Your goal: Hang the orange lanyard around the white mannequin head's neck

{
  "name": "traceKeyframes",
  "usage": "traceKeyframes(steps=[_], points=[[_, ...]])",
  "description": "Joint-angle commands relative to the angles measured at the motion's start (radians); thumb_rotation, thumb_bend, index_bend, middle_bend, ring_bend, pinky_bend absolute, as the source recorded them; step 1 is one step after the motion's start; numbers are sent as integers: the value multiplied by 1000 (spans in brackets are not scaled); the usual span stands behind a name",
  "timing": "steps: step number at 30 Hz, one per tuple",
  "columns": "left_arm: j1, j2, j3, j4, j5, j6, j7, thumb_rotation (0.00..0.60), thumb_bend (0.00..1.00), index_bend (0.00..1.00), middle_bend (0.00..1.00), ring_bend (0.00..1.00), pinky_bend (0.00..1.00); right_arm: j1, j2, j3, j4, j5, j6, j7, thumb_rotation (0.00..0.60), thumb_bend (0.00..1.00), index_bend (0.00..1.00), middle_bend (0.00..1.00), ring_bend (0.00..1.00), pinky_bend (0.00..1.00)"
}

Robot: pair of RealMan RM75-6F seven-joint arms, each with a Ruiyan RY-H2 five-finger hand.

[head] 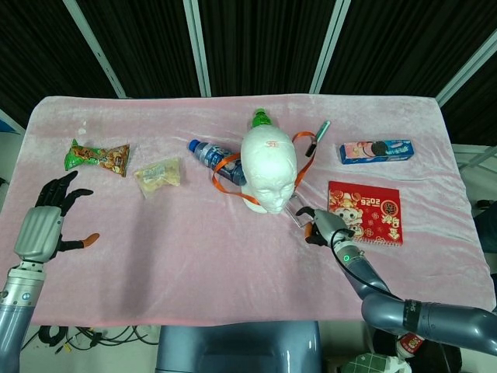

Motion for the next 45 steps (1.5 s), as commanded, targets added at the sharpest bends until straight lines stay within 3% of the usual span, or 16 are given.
traceKeyframes(steps=[1, 20, 25, 37, 45], points=[[5, 3, -1, -12, -3, 4, 11, 600, 32, 259, 22, 0, 0, 9, -18, -1, 18, 15, 2, -6, 600, 981, 278, 1000, 1000, 1000], [13, 1, -14, -15, -17, -1, 35, 600, 33, 258, 22, 0, 0, 23, -71, -32, 94, 65, -30, -33, 600, 985, 289, 1000, 1000, 1000], [14, 1, -21, -11, -24, -5, 29, 600, 33, 258, 22, 0, 0, 22, -81, -37, 104, 68, -39, -33, 600, 985, 332, 1000, 1000, 1000], [21, 1, -29, -10, -36, -6, 22, 600, 33, 259, 21, 0, 0, 22, -91, -41, 108, 66, -41, -35, 600, 987, 566, 1000, 1000, 1000], [25, 0, -31, -13, -37, -7, 21, 600, 33, 259, 21, 0, 0, 14, -65, -47, 66, 51, -33, -37, 600, 986, 579, 1000, 1000, 1000]])
